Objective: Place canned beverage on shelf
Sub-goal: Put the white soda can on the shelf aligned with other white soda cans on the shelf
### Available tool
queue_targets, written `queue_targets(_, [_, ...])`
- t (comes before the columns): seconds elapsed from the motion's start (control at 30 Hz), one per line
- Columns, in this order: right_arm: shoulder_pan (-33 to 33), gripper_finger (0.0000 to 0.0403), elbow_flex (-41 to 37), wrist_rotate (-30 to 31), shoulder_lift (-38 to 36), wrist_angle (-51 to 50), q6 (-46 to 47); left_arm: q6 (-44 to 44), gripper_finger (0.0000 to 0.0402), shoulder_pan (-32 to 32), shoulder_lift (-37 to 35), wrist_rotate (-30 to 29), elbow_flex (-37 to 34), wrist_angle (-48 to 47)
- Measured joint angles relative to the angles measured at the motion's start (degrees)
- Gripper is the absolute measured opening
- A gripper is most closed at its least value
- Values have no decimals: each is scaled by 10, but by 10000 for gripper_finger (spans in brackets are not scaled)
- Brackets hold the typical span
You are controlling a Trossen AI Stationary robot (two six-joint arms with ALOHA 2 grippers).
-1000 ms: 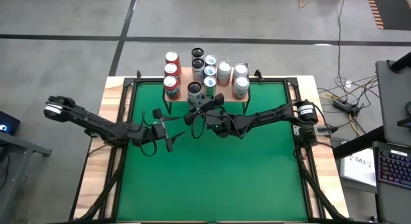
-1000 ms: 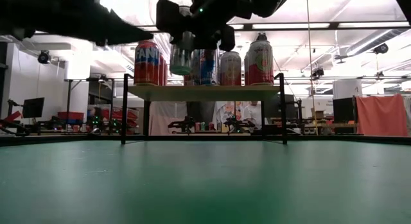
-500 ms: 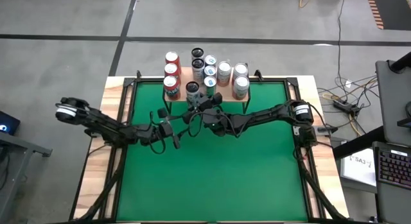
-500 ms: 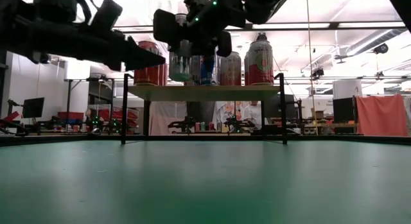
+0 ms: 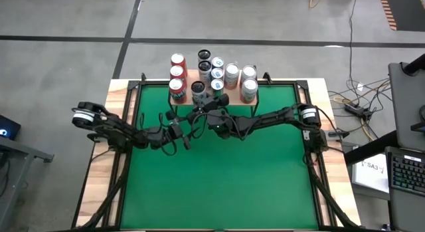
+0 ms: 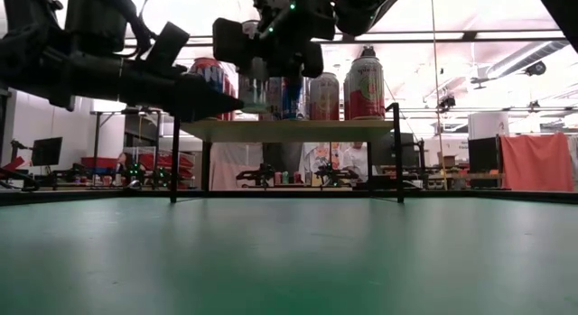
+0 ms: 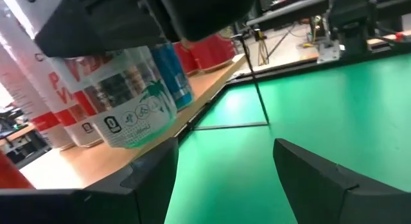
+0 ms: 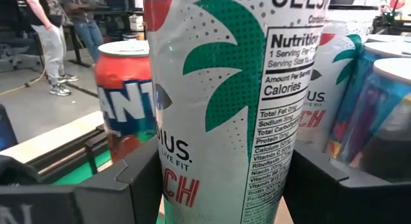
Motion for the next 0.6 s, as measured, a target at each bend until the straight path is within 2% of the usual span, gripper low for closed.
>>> queue_targets(0.6, [-17,248,0,-7,0,-19,25,0,239,6,74,7,30,49])
